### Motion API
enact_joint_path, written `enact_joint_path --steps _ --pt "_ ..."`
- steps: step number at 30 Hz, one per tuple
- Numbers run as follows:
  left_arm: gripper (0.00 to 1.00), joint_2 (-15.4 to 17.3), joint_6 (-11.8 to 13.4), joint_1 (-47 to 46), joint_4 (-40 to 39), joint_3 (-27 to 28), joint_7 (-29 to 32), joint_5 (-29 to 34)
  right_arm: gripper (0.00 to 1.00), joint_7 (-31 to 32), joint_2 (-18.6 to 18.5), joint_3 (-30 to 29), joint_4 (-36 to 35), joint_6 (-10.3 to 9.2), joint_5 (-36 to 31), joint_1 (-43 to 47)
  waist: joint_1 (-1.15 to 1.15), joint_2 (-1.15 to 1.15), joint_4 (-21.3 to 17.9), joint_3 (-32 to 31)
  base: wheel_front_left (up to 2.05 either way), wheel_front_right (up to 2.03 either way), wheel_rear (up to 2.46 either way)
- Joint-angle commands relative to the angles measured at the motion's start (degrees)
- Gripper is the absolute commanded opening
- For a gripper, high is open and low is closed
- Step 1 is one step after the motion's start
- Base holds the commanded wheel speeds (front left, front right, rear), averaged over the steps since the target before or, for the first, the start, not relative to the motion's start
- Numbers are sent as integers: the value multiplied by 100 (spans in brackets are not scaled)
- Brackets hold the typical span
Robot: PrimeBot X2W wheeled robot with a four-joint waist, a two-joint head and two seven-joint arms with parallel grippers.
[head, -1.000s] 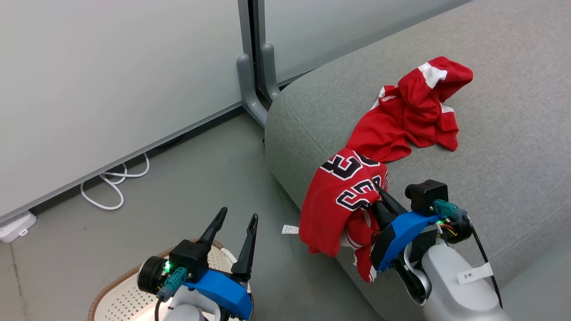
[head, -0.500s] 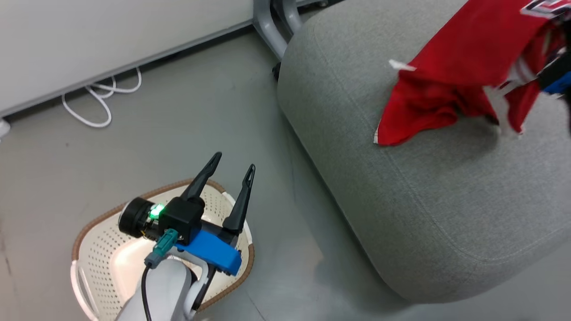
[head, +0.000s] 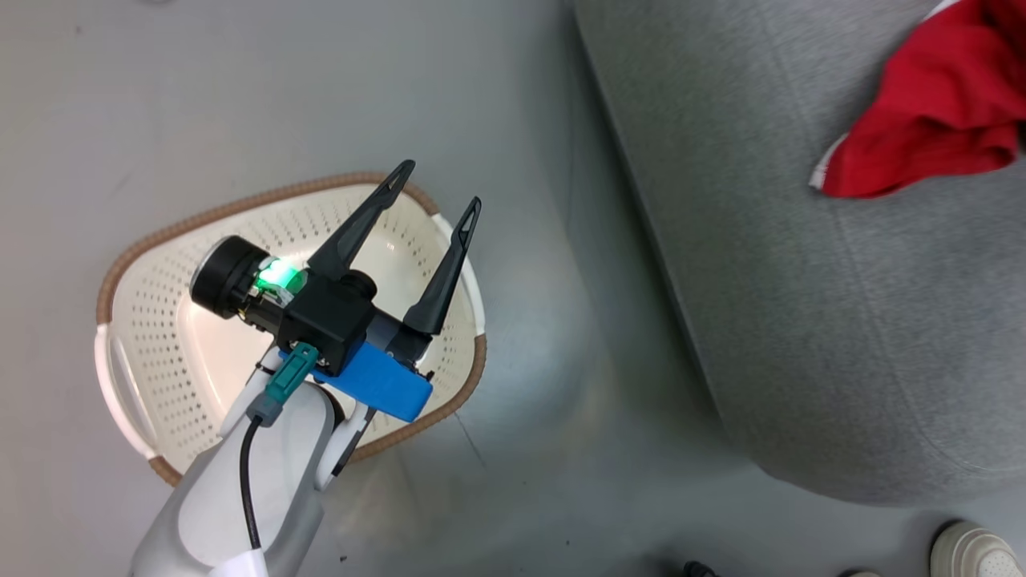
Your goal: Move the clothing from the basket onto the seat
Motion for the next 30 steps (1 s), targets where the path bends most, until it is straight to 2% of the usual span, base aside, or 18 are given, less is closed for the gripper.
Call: enact_joint_path --steps 1,9,15,16,17,18,19,21,30 --pt "100 46 -14 -142 -46 -25 -17 10 0 -90 64 -90 104 1 -52 108 -2 0 204 359 0 0 0" --pt "100 65 -11 -231 -63 -81 -17 -42 0 -330 253 -174 725 1 -157 244 -2 0 266 415 0 0 0" --pt "100 32 20 -185 -7 -81 -17 -71 0 -441 171 -99 1018 1 -198 126 -2 0 307 280 0 0 0" --pt "100 14 22 -177 3 -85 -17 -80 3 -459 148 -96 1072 1 -203 105 -2 0 318 255 0 0 0" --pt "100 0 22 -168 17 -90 -17 -90 18 -452 127 -89 1123 1 -207 75 -2 0 328 229 0 0 0" --pt "100 -13 21 -159 28 -94 -17 -99 42 -447 109 -77 1163 1 -218 46 -2 0 338 203 0 0 0" --pt "100 -15 21 -149 47 -96 -17 -100 78 -439 97 -59 1211 1 -217 25 -2 0 348 174 0 0 0" --pt "100 -31 28 -118 82 -83 -17 -107 100 -446 62 -25 1318 1 -222 -2 -2 0 363 107 0 0 0" --pt "100 -261 14 59 340 -83 -17 -228 100 -724 -130 392 1548 1 -68 306 -2 0 533 -524 0 0 0"
